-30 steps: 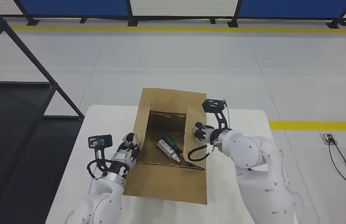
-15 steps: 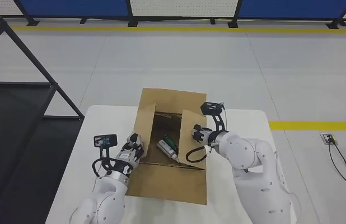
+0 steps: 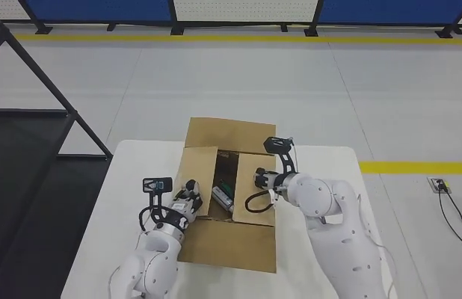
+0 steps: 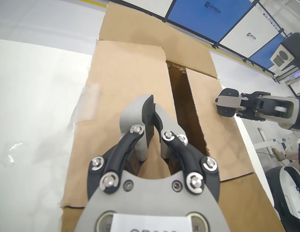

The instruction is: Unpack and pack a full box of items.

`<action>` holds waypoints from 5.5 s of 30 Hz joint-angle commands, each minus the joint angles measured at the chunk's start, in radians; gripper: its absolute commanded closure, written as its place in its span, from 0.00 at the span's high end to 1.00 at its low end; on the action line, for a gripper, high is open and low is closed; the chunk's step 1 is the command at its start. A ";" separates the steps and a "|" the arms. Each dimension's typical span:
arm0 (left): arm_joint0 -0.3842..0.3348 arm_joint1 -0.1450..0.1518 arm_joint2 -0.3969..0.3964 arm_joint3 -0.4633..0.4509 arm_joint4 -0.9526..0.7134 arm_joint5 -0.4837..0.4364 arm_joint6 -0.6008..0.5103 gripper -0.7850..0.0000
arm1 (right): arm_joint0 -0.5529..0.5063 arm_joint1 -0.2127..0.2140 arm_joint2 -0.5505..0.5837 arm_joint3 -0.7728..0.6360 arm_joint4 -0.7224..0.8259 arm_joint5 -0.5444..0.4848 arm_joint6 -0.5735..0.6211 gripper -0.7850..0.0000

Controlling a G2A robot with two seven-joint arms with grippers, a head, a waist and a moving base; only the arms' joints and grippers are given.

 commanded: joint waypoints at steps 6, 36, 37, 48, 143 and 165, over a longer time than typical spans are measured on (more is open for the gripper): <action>-0.039 -0.003 0.007 0.043 -0.007 0.027 -0.041 0.00 | 0.016 0.004 -0.019 0.018 -0.012 0.009 0.004 0.00; -0.035 -0.009 0.001 -0.015 -0.002 0.075 -0.043 0.00 | 0.022 0.024 0.011 -0.042 0.060 0.098 -0.030 0.00; -0.030 -0.009 -0.005 -0.028 -0.007 0.076 -0.039 0.00 | 0.024 0.024 0.019 -0.042 0.076 0.103 -0.034 0.00; 0.101 -0.001 -0.156 -0.256 -0.182 0.001 0.048 1.00 | 0.075 0.034 0.120 0.042 0.209 0.111 -0.068 1.00; 0.231 0.163 -0.572 -0.023 -1.226 -0.136 -0.821 1.00 | 0.441 0.080 0.101 0.775 0.803 -0.601 -0.094 1.00; 0.189 0.161 -0.418 -0.212 -1.229 0.045 -0.301 1.00 | 0.411 0.107 0.028 0.586 0.839 -0.344 0.048 1.00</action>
